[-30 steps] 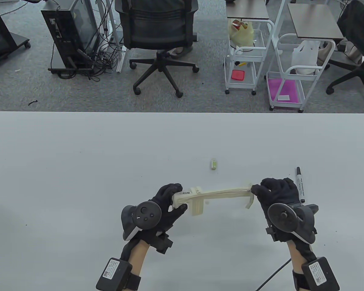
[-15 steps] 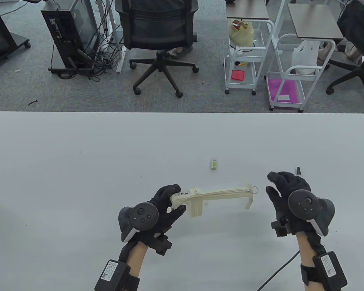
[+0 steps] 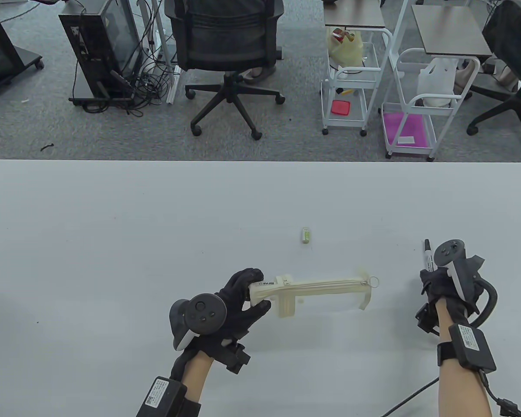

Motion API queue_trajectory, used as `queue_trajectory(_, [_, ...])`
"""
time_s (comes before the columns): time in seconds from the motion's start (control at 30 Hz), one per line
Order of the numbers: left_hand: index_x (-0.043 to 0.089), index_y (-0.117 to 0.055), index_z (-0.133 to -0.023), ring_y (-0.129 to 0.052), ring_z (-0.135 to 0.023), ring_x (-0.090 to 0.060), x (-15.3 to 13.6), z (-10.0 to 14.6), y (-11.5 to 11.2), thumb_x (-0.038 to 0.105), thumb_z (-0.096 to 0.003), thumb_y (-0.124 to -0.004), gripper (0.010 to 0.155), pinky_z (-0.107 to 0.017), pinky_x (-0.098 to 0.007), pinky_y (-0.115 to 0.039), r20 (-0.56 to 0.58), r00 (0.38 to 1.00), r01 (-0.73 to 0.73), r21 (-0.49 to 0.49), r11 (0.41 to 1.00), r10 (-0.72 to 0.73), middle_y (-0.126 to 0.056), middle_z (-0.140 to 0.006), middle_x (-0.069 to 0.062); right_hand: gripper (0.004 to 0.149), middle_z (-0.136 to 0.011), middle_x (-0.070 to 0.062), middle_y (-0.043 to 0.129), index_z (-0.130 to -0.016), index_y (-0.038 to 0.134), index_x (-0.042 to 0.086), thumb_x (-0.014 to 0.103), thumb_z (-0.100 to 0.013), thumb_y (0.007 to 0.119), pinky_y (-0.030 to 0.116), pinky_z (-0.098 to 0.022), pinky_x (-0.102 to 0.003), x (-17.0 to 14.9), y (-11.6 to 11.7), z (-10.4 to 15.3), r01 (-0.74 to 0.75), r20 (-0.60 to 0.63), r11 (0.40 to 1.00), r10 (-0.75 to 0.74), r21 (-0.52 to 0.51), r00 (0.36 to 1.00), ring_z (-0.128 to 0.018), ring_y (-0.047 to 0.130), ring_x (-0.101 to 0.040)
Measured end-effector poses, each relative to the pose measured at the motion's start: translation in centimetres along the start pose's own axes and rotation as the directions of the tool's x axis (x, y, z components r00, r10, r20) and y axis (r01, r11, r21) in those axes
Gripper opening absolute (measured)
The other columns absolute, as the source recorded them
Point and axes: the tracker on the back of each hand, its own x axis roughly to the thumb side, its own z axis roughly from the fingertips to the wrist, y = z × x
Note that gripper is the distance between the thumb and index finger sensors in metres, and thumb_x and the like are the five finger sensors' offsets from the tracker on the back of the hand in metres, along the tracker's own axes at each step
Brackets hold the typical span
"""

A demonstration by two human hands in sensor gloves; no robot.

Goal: Put marker and eraser into the pencil pouch

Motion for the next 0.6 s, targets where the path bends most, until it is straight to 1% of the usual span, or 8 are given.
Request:
queue_trajectory(0.07, [0.042,-0.053,-0.105,-0.104,-0.072,-0.022,0.1,0.1,-0.1,0.061,-0.0427,-0.073,0.068,-0.058,-0.045,-0.087,0.001,1.000,0.004,-0.001,1.000,-0.004,-0.075,-0.109,-0.007,0.061,-0.090,-0.011,0.077,-0.090,0.077,0.022,0.048,-0.036,0.085,0.063,-0.063,-0.059,-0.4,0.6,-0.2,-0.021,-0.017,1.000,0.021,-0.002,1.000,-0.069,0.087,-0.032])
queue_trajectory(0.1, [0.042,-0.053,-0.105,-0.104,-0.072,-0.022,0.0,0.1,-0.1,0.061,-0.0427,-0.073,0.068,-0.058,-0.045,-0.087,0.002,1.000,0.006,-0.002,1.000,-0.006,-0.075,-0.109,-0.007,0.055,-0.086,-0.010,0.079,-0.087,0.080,0.023,0.046,-0.037,0.084,0.064,-0.062,-0.058,-0.5,0.6,-0.2,-0.016,-0.018,0.999,0.015,-0.044,1.000,-0.066,0.089,-0.030])
queue_trajectory(0.13, [0.042,-0.053,-0.105,-0.104,-0.072,-0.022,0.1,0.1,-0.2,0.061,-0.0426,-0.073,0.068,-0.058,-0.045,-0.087,0.001,1.000,0.008,-0.003,1.000,-0.008,-0.075,-0.109,-0.007,0.050,-0.083,-0.010,0.082,-0.083,0.083,0.021,0.040,-0.038,0.086,0.065,-0.061,-0.059,-0.6,0.6,-0.4,0.005,0.005,0.999,-0.005,-0.043,1.000,-0.062,0.090,-0.031])
queue_trajectory(0.27, [0.042,-0.053,-0.105,-0.104,-0.073,-0.022,0.1,0.1,-0.3,0.061,-0.0427,-0.073,0.068,-0.058,-0.045,-0.087,0.003,1.000,0.019,0.004,1.000,-0.019,-0.075,-0.110,-0.007,0.050,-0.085,-0.010,0.080,-0.083,0.081,0.019,0.040,-0.038,0.084,0.065,-0.062,-0.058,-1.1,0.2,-0.4,0.010,0.009,0.999,-0.011,0.039,1.000,-0.065,0.089,-0.030])
queue_trajectory(0.37, [0.042,-0.052,-0.105,-0.104,-0.073,-0.022,0.2,0.1,-0.3,0.061,-0.0428,-0.073,0.069,-0.059,-0.045,-0.087,0.003,1.000,0.015,0.000,1.000,-0.015,-0.074,-0.110,-0.007,0.051,-0.083,-0.012,0.086,-0.083,0.079,0.017,0.040,-0.038,0.084,0.071,-0.059,-0.057,-1.7,-1.1,0.0,0.098,0.023,0.994,-0.100,0.057,0.995,-0.065,0.096,-0.031])
queue_trajectory(0.43, [0.041,-0.052,-0.106,-0.104,-0.073,-0.022,0.2,0.1,-0.4,0.061,-0.0428,-0.073,0.069,-0.059,-0.045,-0.087,0.001,1.000,0.006,-0.008,1.000,-0.006,-0.074,-0.110,-0.007,0.051,-0.077,-0.012,0.091,-0.081,0.080,0.017,0.039,-0.036,0.086,0.076,-0.053,-0.056,-2.1,-2.2,0.4,0.216,0.042,0.976,-0.217,0.041,0.975,-0.055,0.102,-0.030])
queue_trajectory(0.53, [0.041,-0.051,-0.106,-0.104,-0.073,-0.022,0.3,0.0,-0.4,0.061,-0.0430,-0.072,0.070,-0.059,-0.045,-0.087,0.002,1.000,0.003,-0.007,1.000,-0.003,-0.074,-0.110,-0.007,0.050,-0.073,-0.011,0.091,-0.080,0.080,0.018,0.039,-0.035,0.087,0.077,-0.052,-0.055,-2.6,-4.5,1.6,0.385,0.114,0.923,-0.382,0.002,0.917,-0.049,0.102,-0.027])
queue_trajectory(0.6, [0.041,-0.051,-0.106,-0.104,-0.074,-0.022,0.3,0.0,-0.4,0.061,-0.0430,-0.072,0.070,-0.059,-0.045,-0.087,0.003,1.000,0.001,-0.008,1.000,-0.001,-0.074,-0.110,-0.007,0.050,-0.072,-0.010,0.091,-0.081,0.081,0.019,0.039,-0.036,0.087,0.077,-0.051,-0.054,-2.8,-6.0,3.0,0.510,0.204,0.859,-0.492,-0.042,0.846,-0.047,0.101,-0.026])
